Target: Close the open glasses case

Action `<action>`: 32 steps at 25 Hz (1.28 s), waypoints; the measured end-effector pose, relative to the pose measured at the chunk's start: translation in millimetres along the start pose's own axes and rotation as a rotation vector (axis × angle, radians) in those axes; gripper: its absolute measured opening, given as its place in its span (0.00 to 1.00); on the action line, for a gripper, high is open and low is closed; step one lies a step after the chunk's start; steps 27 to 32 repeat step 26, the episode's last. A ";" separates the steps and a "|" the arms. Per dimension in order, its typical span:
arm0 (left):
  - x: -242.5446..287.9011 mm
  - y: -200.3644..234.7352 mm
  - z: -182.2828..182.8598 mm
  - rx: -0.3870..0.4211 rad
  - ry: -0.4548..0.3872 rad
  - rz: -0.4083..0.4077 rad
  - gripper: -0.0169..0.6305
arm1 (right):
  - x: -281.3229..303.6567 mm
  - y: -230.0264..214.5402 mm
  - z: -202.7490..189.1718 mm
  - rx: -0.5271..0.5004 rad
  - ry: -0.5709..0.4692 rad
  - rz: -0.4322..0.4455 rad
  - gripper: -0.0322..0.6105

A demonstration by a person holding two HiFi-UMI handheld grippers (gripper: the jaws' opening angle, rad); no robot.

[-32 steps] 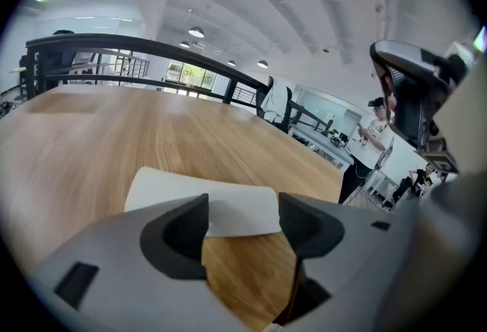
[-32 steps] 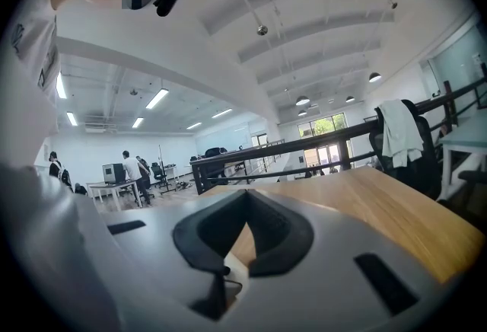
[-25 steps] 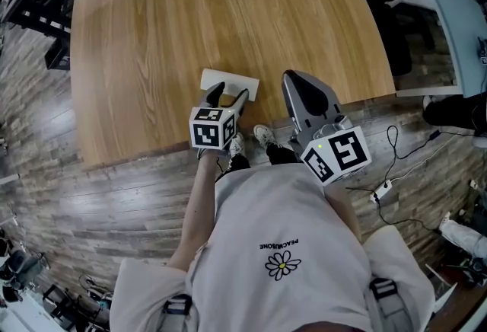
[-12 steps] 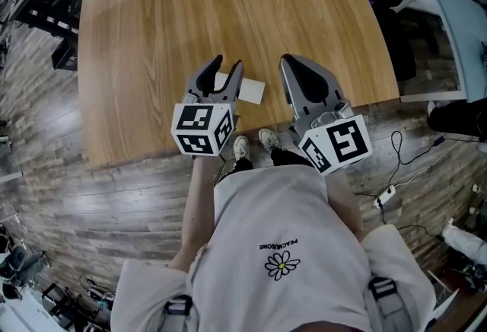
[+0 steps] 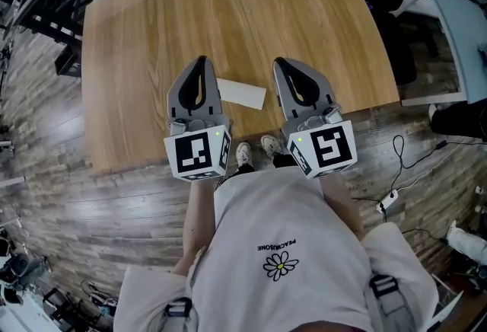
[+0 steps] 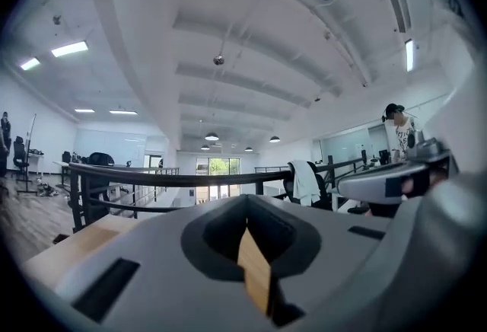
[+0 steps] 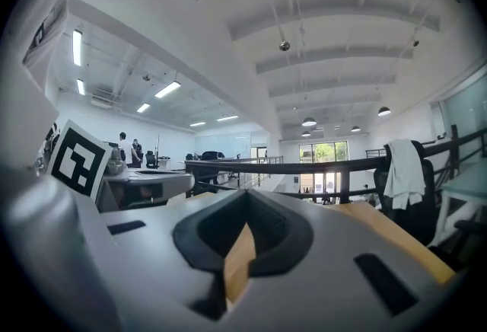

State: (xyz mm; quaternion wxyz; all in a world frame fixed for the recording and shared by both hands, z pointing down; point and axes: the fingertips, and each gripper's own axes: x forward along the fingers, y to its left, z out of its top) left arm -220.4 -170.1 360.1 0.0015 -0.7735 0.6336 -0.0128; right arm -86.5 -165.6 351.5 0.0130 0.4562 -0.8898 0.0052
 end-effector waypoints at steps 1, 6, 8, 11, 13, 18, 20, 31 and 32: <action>-1.0 1.7 1.6 -0.004 -0.008 0.004 0.05 | -0.2 0.4 -2.4 -0.003 0.007 -0.005 0.06; -3.9 3.6 7.7 -0.005 -0.025 0.009 0.05 | -0.1 1.4 -2.9 -0.012 0.002 -0.006 0.06; -4.8 4.0 8.6 -0.007 -0.030 0.011 0.05 | 0.6 1.3 -4.3 -0.011 0.004 -0.007 0.06; -7.5 5.7 12.1 0.010 -0.034 0.017 0.05 | 0.6 2.6 -7.8 -0.005 0.011 -0.010 0.06; -8.3 7.5 16.0 0.021 -0.039 0.024 0.05 | 1.1 2.2 -8.6 -0.001 0.016 -0.011 0.06; -11.4 15.6 25.6 0.005 -0.073 0.060 0.05 | 3.0 2.2 -8.9 -0.005 0.024 -0.008 0.06; -12.9 18.7 28.3 0.002 -0.085 0.072 0.05 | 3.7 3.3 -8.6 -0.010 0.023 -0.006 0.06; -9.5 21.5 37.2 0.009 -0.103 0.074 0.05 | 8.3 4.0 -12.1 -0.020 0.042 0.006 0.06; -9.5 21.5 37.2 0.009 -0.103 0.074 0.05 | 8.3 4.0 -12.1 -0.020 0.042 0.006 0.06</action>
